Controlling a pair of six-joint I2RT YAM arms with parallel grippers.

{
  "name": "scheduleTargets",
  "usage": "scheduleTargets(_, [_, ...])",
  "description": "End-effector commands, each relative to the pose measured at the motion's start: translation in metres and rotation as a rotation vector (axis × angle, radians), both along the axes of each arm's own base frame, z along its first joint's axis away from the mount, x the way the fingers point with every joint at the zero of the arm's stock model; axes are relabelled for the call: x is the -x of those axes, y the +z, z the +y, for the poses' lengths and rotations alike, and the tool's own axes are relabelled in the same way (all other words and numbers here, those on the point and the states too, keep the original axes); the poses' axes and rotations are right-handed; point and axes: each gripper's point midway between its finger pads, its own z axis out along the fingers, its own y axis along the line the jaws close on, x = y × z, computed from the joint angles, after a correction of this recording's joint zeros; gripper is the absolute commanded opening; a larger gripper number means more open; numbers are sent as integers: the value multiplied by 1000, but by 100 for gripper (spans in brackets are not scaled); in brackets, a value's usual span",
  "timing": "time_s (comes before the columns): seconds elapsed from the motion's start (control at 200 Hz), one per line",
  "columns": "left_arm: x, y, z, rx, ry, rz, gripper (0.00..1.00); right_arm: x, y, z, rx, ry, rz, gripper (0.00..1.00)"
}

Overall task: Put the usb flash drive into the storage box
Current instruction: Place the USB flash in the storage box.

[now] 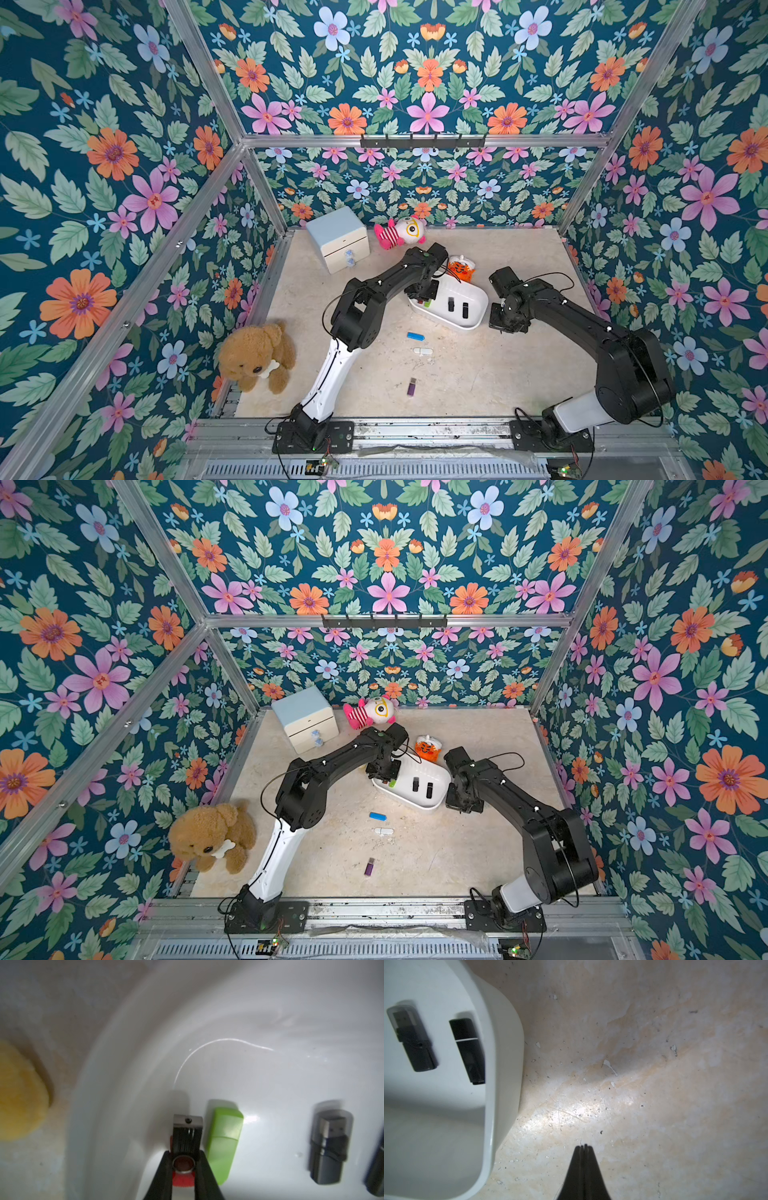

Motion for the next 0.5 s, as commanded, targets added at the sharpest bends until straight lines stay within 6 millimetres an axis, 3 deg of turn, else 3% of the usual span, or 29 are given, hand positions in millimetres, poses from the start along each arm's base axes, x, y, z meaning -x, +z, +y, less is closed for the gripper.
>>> scheduleTargets(0.0, [1,0,6,-32,7,-1,1,1,0,-1,4,5,0,0])
scheduleTargets(0.33, [3,-5,7,-40,1,12,5,1,-1,-1,5,8,1,0])
scheduleTargets(0.495, [4,-4,4,-33,-2,11,15,2,-2,-1,5,8,3,0])
